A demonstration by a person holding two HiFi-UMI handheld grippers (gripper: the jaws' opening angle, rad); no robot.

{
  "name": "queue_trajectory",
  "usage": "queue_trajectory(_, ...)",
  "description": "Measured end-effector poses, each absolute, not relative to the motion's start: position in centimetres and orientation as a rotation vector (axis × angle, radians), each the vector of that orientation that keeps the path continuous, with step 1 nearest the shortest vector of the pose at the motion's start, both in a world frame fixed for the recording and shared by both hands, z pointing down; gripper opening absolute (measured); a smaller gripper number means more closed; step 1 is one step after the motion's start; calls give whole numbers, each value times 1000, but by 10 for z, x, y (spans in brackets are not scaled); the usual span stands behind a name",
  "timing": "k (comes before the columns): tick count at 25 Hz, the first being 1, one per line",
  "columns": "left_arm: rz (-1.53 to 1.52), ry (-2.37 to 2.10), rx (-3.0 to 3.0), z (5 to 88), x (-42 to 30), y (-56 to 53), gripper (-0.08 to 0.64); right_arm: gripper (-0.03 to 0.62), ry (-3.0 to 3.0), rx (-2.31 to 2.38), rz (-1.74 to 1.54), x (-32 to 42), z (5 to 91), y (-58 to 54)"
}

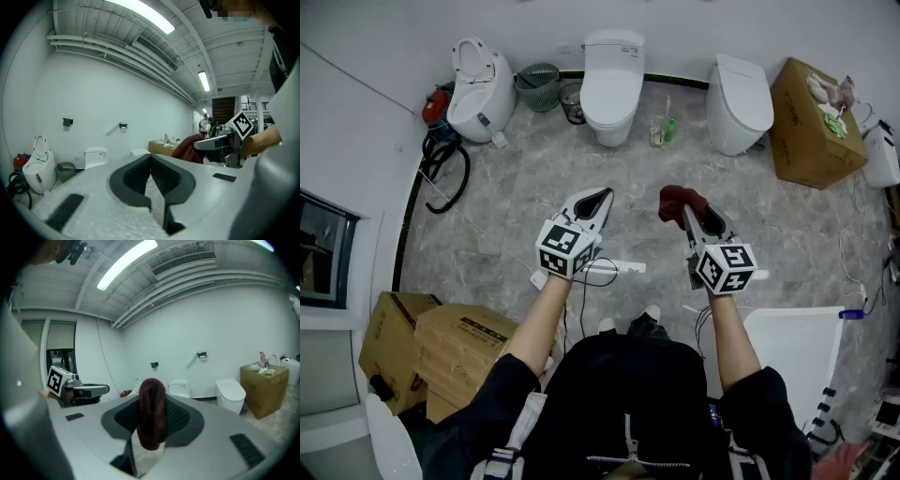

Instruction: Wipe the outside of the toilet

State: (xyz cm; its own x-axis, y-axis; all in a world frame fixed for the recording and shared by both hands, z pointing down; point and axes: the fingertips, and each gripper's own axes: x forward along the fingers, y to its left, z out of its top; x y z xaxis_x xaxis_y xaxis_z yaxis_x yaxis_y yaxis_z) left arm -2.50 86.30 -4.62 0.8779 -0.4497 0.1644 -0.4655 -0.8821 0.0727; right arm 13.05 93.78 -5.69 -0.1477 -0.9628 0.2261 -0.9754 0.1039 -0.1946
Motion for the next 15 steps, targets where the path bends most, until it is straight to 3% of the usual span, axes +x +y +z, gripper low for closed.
queue_trajectory(8,218,-713,2940,-44,-50,866,-2,129,-2292,2067,421,100,-58,943)
queue_trajectory(15,245,-679,2951,-33,-24,850,-2,129,-2268,2080,467,118,-40,930)
